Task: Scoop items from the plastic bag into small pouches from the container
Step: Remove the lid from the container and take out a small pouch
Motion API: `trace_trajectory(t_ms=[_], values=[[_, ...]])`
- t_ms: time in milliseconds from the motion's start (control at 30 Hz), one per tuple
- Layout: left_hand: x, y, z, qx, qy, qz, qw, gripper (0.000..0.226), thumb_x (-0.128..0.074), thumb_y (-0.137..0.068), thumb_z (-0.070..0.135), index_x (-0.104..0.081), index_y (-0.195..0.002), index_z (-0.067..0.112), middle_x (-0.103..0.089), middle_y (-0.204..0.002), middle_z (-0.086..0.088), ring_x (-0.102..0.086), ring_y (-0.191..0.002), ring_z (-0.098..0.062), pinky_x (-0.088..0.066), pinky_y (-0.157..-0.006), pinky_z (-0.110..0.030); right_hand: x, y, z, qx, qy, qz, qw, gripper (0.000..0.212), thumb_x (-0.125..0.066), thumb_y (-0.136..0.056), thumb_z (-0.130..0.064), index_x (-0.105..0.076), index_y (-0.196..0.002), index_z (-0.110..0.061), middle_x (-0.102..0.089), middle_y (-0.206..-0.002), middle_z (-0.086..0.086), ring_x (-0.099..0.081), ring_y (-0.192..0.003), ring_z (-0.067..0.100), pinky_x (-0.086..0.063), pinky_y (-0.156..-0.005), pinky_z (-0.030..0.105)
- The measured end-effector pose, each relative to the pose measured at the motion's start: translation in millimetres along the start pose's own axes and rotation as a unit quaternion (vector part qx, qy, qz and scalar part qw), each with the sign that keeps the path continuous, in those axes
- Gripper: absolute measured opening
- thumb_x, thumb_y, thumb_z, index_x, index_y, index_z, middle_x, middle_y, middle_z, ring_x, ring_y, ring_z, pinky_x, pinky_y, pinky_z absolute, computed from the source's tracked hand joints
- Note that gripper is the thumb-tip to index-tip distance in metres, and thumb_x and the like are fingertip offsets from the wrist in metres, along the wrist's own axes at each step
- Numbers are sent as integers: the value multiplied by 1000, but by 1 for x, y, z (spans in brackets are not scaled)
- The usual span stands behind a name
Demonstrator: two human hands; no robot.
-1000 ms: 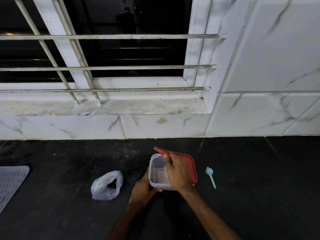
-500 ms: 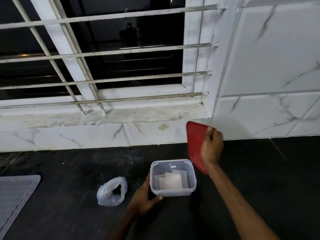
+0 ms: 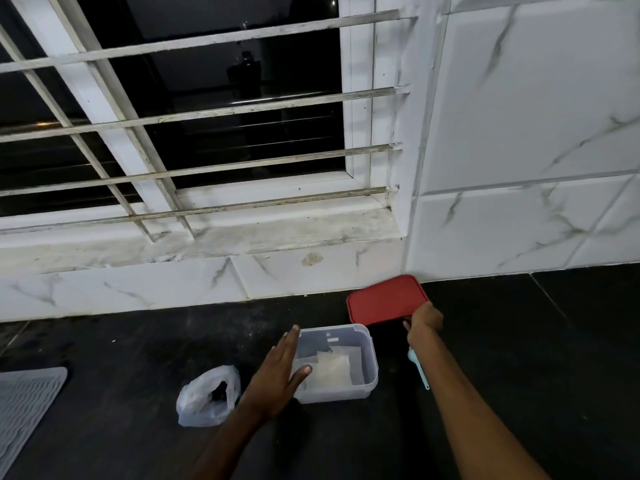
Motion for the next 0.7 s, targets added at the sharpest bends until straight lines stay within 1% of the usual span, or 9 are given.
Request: trace_trajectory(t_ms=[67, 167, 233, 300, 367, 433, 533, 633, 700], values=[[-10, -2, -2, 7, -28, -11, 1000, 88, -12, -81, 77, 16, -149, 30, 21, -155, 18, 16, -146, -1, 5, -119, -23, 2, -13, 12, -36, 10, -1, 999, 41, -39, -104, -24, -59, -119, 8, -62, -101, 22, -57, -64, 26, -49, -44, 31], [-19, -2, -3, 10, -60, -16, 998, 92, -4, -78, 80, 21, -148, 26, 29, -153, 14, 25, -144, -3, 11, -117, -23, 4, -29, 23, -39, 85, -8, 996, 39, -40, -104, -18, -57, -119, 14, -62, -99, 23, -57, -58, 27, -53, -48, 34], [-21, -2, -4, 15, -56, -10, 998, 90, -5, -79, 79, 20, -148, 27, 30, -153, 15, 26, -144, -2, 11, -116, -20, 6, -28, 20, 4, 201, -6, 980, 46, -42, -103, -25, -55, -123, 14, -64, -112, 25, -65, -87, 39, -57, -78, 45], [-23, -3, -5, 17, -52, -5, 999, 88, -6, -82, 77, 19, -149, 27, 30, -153, 16, 27, -143, 0, 10, -118, -20, 5, -19, 11, 65, 332, -1, 941, 52, -43, -101, -33, -48, -133, 8, -49, -136, 28, -50, -122, 43, -42, -103, 48], [-24, -4, -4, 15, -53, 2, 998, 86, -8, -83, 76, 19, -149, 27, 30, -154, 16, 27, -142, 2, 13, -115, -15, 1, 1, 0, 141, 382, 8, 914, 56, -49, -99, -33, -38, -143, -1, -36, -148, 23, -35, -134, 42, -35, -105, 50], [-24, -4, -2, 14, -64, 8, 998, 85, -9, -84, 74, 20, -149, 27, 31, -154, 16, 30, -141, 3, 18, -109, -10, -8, 28, -15, 287, 355, -20, 889, 47, -56, -96, -25, -47, -137, -3, -47, -139, 22, -46, -127, 40, -40, -99, 46], [-26, -3, 1, 14, -67, 0, 998, 85, -8, -83, 74, 20, -148, 26, 32, -153, 14, 31, -141, 1, 18, -109, -11, -33, 87, -20, 454, 302, -219, 809, 19, -61, -94, -11, -68, -111, -9, -69, -107, 6, -64, -99, 20, -47, -83, 26], [-26, -3, 2, 3, -60, 2, 998, 91, 2, -80, 80, 18, -148, 24, 29, -155, 10, 26, -144, -2, 16, -114, -15, -59, 136, 9, 430, 436, -418, 671, 16, -64, -92, -16, -69, -107, -18, -69, -100, -4, -63, -90, 7, -53, -83, 24], [-26, -2, 1, 2, -62, 5, 998, 91, 6, -78, 81, 20, -147, 23, 29, -155, 10, 27, -144, -3, 18, -113, -14, -70, 143, 41, 395, 588, -423, 564, 27, -69, -88, -23, -66, -114, -17, -68, -110, 0, -62, -95, 11, -52, -89, 30]])
Point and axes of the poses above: each hand's wrist, its own y-axis away from the middle knuckle, its own x-axis out of the back of the hand, z = x × y, the point moved 5 cm from there along -y, towards the middle knuckle
